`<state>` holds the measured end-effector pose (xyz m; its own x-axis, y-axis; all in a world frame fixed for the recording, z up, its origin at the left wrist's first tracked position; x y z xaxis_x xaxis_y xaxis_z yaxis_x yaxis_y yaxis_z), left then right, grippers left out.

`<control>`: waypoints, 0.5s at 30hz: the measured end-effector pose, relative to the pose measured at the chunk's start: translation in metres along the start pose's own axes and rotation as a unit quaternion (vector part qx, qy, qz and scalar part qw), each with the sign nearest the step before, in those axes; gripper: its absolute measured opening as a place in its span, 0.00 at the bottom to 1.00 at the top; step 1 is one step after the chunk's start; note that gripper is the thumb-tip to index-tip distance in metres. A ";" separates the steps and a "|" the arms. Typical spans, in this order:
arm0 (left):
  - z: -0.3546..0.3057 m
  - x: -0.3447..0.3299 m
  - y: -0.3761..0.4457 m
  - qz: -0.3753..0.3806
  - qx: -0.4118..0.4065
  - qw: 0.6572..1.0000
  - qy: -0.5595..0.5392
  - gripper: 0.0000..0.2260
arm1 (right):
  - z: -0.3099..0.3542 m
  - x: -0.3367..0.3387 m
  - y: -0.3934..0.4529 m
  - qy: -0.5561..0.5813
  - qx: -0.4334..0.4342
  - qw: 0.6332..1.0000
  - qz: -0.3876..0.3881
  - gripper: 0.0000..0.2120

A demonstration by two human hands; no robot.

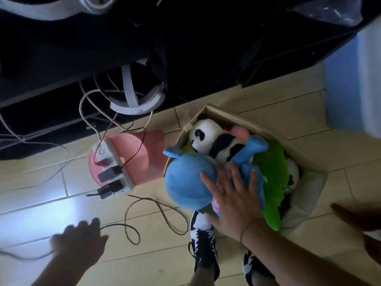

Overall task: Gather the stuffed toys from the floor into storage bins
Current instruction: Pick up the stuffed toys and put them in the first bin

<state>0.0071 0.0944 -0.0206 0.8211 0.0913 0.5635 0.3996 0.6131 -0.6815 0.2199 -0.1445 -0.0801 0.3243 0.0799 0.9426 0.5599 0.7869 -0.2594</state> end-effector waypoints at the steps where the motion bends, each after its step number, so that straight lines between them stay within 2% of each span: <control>1: -0.008 0.003 0.010 0.000 0.020 0.999 -0.029 0.23 | -0.005 -0.010 0.005 -0.008 -0.003 1.000 0.016 0.55; 4: -0.027 0.015 0.051 -0.046 0.070 0.984 -0.158 0.25 | -0.026 -0.043 0.012 -0.035 -0.030 0.997 0.061 0.59; 6: -0.031 0.015 0.079 -0.040 0.108 0.967 -0.226 0.31 | -0.030 -0.052 0.017 -0.037 -0.041 0.997 0.057 0.57; 9: -0.037 0.030 0.102 -0.038 0.120 0.959 -0.255 0.40 | -0.014 -0.035 0.016 -0.002 -0.038 0.998 0.049 0.52; 12: -0.055 0.069 0.094 -0.089 0.121 0.948 -0.281 0.35 | -0.014 -0.001 0.003 0.049 -0.027 0.998 0.001 0.37; 15: -0.088 0.103 0.082 -0.182 0.100 0.918 -0.337 0.21 | -0.044 0.014 0.003 0.036 -0.071 0.994 -0.073 0.26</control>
<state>0.1602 0.0855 -0.0598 0.1823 0.2750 0.9440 0.4597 0.8249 -0.3291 0.2599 -0.1684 -0.0770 0.2824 -0.0778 0.9562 0.7056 0.6921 -0.1521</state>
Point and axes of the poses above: each hand's wrist, its own y-axis towards the middle knuckle, its own x-axis out of the back of the hand, z = x × y, the point moved 6 cm from there along y, towards the middle knuckle, and after that the axes turned 13 degrees about -z, right-handed, at the moved point
